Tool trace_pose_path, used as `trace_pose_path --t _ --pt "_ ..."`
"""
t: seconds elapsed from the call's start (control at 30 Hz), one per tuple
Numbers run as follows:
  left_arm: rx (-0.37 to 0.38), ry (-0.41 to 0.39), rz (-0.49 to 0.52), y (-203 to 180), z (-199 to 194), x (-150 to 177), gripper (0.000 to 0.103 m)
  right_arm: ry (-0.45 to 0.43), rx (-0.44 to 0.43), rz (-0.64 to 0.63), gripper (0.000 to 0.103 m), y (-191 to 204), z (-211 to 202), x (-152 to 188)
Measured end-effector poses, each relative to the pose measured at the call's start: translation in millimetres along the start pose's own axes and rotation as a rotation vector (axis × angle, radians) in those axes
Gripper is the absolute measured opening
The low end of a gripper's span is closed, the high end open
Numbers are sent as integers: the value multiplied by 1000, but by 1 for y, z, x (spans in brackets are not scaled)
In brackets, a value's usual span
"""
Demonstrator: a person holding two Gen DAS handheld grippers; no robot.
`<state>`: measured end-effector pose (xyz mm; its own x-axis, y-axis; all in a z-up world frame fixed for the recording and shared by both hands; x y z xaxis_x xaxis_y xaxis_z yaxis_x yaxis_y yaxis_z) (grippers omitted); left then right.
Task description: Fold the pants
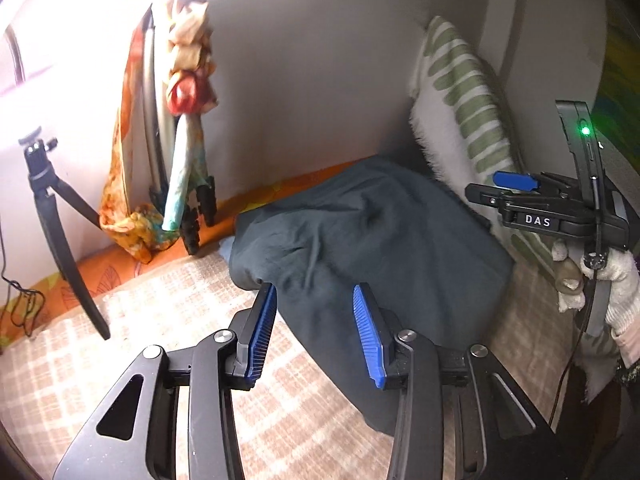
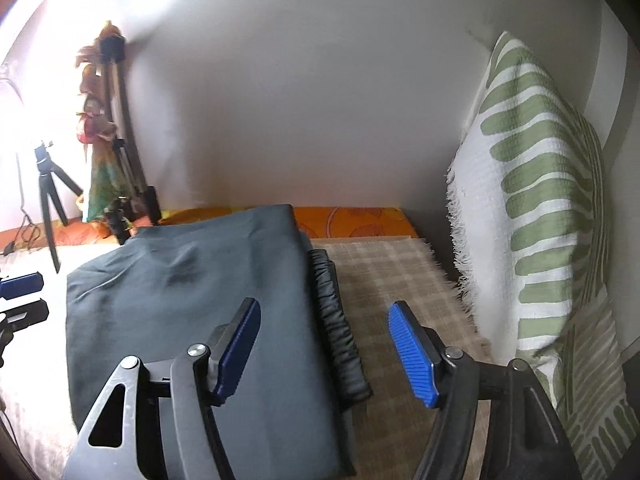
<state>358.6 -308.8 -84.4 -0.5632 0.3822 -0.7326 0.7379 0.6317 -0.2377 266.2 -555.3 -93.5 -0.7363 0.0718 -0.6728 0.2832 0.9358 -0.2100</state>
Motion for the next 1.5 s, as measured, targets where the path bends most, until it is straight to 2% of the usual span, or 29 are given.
trace_pose_path --t 0.03,0.1,0.13,0.23,0.33,0.47,0.57,0.63,0.7,0.8,1.07,1.2,1.37,1.5 --pt "7 -5 5 -4 -6 1 40 -6 -4 3 71 1 -6 1" --pt "15 -20 9 -11 -18 3 57 -20 -16 11 74 2 -19 3" --pt "17 -32 18 -15 -25 5 60 -25 -17 14 74 1 -23 4" --pt "26 -48 38 -29 -38 7 62 -55 -36 28 77 5 -48 8" --pt "37 -66 43 -41 -55 13 69 -85 -45 38 82 15 -74 13" --pt "46 -93 49 -56 -79 22 71 -115 -56 60 87 28 -105 25" --pt "36 -117 53 -66 -98 29 80 -132 -60 67 90 35 -129 37" --pt "18 -137 53 -71 -111 35 80 -144 -44 69 94 36 -143 45" --pt "25 -145 52 -76 -120 40 80 -159 -30 71 100 37 -157 54" --pt "36 -160 51 -84 -136 48 80 -177 -11 74 103 40 -177 66" --pt "35 -191 52 -100 -167 70 81 -188 8 74 103 52 -211 96" --pt "-3 -190 43 -104 -176 83 81 -181 21 95 103 58 -223 110" --pt "3 -181 44 -110 -186 100 81 -166 51 118 103 68 -239 125" --pt "-57 -183 47 -113 -199 117 81 -172 87 129 103 77 -254 135"
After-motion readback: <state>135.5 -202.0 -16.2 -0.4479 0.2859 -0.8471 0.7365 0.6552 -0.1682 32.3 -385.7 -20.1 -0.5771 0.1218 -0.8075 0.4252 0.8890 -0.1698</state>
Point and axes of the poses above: each gripper's, at about its wrist camera, not at the fingertips, and z roughly the way its jaws point, y to its left, x to its underside, the point moved 5 cm from there along z, roughly the way its jaws point, and after that the axes turned 7 degrees about x, right-handed, at the moved point
